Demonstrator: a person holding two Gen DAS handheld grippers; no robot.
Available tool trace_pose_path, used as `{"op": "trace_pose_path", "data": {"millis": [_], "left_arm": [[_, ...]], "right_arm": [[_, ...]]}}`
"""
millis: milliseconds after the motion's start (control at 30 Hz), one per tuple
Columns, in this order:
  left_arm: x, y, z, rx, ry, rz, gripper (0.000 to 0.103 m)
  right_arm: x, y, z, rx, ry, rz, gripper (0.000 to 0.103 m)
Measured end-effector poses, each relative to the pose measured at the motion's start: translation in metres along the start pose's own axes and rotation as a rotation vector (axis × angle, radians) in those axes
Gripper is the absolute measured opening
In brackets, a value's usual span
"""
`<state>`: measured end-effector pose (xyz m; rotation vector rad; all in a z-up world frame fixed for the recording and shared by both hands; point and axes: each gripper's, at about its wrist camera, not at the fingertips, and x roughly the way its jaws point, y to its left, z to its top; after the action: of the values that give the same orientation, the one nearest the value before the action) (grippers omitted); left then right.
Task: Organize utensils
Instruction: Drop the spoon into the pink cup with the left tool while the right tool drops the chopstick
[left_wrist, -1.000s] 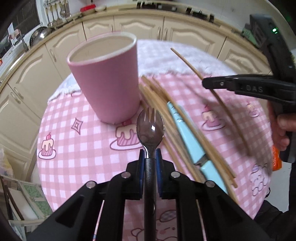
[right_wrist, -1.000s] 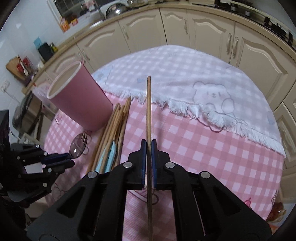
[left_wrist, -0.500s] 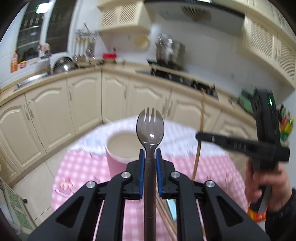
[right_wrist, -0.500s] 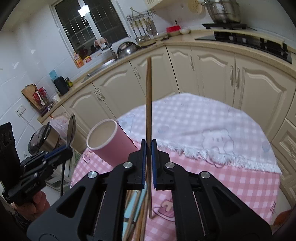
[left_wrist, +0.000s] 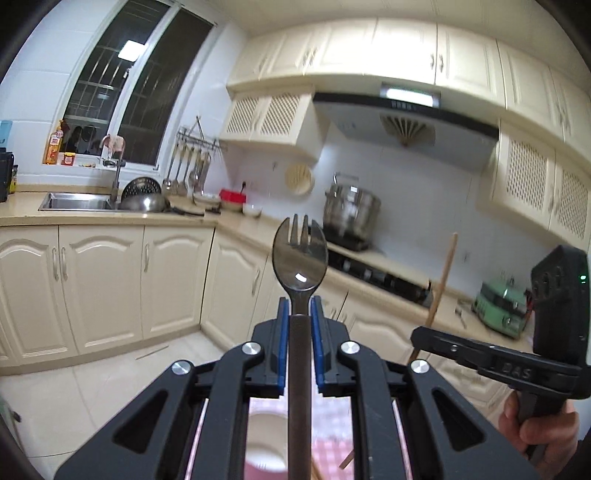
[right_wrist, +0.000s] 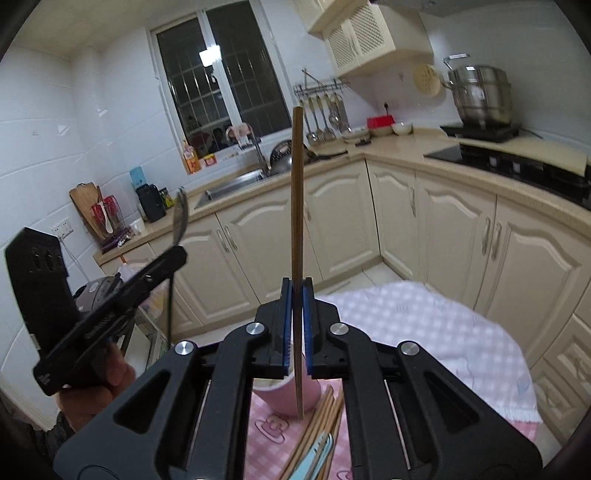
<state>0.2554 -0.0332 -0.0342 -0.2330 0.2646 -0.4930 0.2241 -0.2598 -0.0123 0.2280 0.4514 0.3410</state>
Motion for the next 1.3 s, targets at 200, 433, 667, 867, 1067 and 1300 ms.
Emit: {"op": "trace_pose_path", "data": {"millis": [200, 433, 667, 867, 1067, 1300], "left_arm": [[0.021, 0.004, 0.005, -0.017, -0.057, 0.004, 0.011], [0.05, 0.014, -0.015, -0.031, -0.035, 0.019, 0.011], [0.071, 0.028, -0.042, -0.044, 0.015, 0.038, 0.011], [0.086, 0.036, -0.064, -0.042, 0.067, 0.044, 0.011], [0.082, 0.038, -0.075, -0.018, 0.102, 0.057, 0.051], [0.059, 0.03, -0.069, 0.045, 0.09, 0.099, 0.092]], "right_arm": [[0.009, 0.013, 0.018, -0.037, -0.034, 0.02, 0.006], [0.037, 0.023, 0.02, -0.064, -0.014, 0.033, 0.006], [0.063, 0.016, 0.008, -0.051, 0.042, 0.03, 0.006], [0.079, 0.01, -0.004, -0.035, 0.094, 0.032, 0.006], [0.085, -0.008, -0.013, 0.025, 0.13, 0.02, 0.043], [0.068, -0.027, -0.014, 0.095, 0.067, 0.005, 0.09]]}}
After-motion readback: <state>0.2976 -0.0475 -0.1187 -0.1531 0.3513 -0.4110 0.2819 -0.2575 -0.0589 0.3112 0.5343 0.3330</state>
